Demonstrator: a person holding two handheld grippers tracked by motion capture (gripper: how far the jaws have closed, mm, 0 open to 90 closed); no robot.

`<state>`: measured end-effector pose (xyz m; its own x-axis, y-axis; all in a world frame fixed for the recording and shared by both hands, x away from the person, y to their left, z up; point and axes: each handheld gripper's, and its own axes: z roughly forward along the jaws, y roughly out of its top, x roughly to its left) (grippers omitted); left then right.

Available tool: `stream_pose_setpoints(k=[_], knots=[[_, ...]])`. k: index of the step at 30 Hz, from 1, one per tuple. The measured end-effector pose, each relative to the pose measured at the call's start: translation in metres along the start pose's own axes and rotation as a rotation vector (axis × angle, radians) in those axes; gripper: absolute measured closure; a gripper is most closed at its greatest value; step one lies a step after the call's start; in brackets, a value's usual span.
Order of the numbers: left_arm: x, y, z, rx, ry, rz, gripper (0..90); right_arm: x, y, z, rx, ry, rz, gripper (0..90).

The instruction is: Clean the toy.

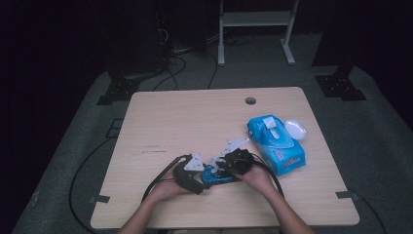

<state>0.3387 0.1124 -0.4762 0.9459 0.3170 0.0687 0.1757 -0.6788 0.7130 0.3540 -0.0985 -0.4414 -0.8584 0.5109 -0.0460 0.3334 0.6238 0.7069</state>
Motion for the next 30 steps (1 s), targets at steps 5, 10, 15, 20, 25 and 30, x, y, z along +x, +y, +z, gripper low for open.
stream_pose_setpoints(k=[5, 10, 15, 20, 25, 30], knots=[[0.000, 0.000, 0.000, 0.002, 0.000, 0.005, 25.3, -0.016, -0.014, -0.010, -0.001, -0.025, 0.059, 79.1], [0.001, 0.000, 0.000, 0.004, -0.002, 0.006, 25.3, -0.013, -0.016, -0.013, -0.029, 0.001, 0.071, 79.0], [0.000, 0.000, 0.000, 0.003, -0.001, 0.001, 25.3, -0.023, -0.022, -0.018, -0.001, -0.023, 0.094, 79.1], [0.001, 0.000, 0.000, 0.002, -0.004, 0.001, 25.3, -0.016, -0.018, -0.012, -0.036, -0.006, 0.091, 79.1], [0.001, 0.000, 0.000, 0.002, -0.004, 0.003, 25.3, -0.017, -0.020, -0.015, -0.015, -0.018, 0.077, 79.1], [0.000, 0.000, 0.000, 0.001, -0.001, -0.001, 25.3, -0.023, -0.032, -0.027, 0.003, -0.059, 0.080, 79.1]])
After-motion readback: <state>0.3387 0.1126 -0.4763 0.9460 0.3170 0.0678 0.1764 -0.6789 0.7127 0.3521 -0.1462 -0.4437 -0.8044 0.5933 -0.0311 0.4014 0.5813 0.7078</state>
